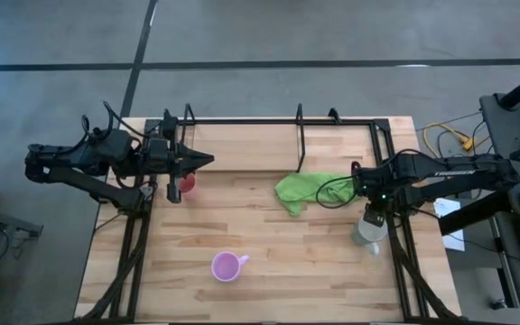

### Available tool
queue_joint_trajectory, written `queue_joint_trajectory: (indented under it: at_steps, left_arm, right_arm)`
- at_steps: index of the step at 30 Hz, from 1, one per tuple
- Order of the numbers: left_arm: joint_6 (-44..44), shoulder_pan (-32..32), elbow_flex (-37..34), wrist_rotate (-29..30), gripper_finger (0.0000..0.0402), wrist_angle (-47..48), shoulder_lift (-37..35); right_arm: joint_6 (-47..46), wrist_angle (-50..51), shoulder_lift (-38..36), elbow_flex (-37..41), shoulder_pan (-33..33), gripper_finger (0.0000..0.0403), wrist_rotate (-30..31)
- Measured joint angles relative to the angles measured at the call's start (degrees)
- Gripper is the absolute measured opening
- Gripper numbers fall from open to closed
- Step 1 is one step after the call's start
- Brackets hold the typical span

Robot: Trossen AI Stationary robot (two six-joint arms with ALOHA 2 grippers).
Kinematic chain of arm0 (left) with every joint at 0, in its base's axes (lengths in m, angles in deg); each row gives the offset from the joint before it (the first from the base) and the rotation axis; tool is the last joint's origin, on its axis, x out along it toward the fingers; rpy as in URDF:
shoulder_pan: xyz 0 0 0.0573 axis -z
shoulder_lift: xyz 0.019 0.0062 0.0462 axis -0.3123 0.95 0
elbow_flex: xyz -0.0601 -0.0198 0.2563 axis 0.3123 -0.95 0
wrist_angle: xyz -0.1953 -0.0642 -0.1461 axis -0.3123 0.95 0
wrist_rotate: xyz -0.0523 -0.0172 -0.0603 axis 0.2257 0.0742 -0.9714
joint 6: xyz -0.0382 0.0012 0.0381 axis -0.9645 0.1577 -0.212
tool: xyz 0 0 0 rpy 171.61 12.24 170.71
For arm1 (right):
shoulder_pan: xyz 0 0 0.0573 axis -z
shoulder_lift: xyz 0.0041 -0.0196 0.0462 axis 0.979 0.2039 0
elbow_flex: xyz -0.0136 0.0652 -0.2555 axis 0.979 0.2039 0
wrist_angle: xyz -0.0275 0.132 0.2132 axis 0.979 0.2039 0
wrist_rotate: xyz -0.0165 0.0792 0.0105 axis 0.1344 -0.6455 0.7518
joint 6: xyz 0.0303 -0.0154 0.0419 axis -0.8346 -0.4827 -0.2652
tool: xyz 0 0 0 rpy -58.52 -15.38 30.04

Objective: Stack small to large cups/mugs on shelf
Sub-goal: Put the blue mug on the shelf

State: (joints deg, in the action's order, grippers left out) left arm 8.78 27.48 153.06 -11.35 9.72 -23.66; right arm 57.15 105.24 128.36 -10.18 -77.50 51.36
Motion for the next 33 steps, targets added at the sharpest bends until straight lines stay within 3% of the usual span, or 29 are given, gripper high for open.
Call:
queue_joint_trajectory:
  at_steps: [18, 24, 29, 33]
  left_arm:
    - [0.0, 0.0, 0.0, 0.0, 0.0001, 0.0, 0.0]
    - [0.0, 0.0, 0.0, 0.0, 0.0001, 0.0, -0.1]
    - [0.0, 0.0, 0.0, 0.0, 0.0001, 0.0, -0.1]
    - [0.0, 0.0, 0.0, 0.0, 0.0001, 0.0, -0.1]
  right_arm:
    - [0.0, -2.2, 2.2, 1.7, 0.0, 0.01, 0.0]
    - [0.1, -2.3, 3.3, 1.9, 0.0, 0.0072, 0.0]
    - [0.1, -2.8, 3.3, 1.9, 0.0, 0.0024, 0.6]
    - [0.0, -3.7, 3.4, 2.0, 0.0, 0.0018, 0.4]
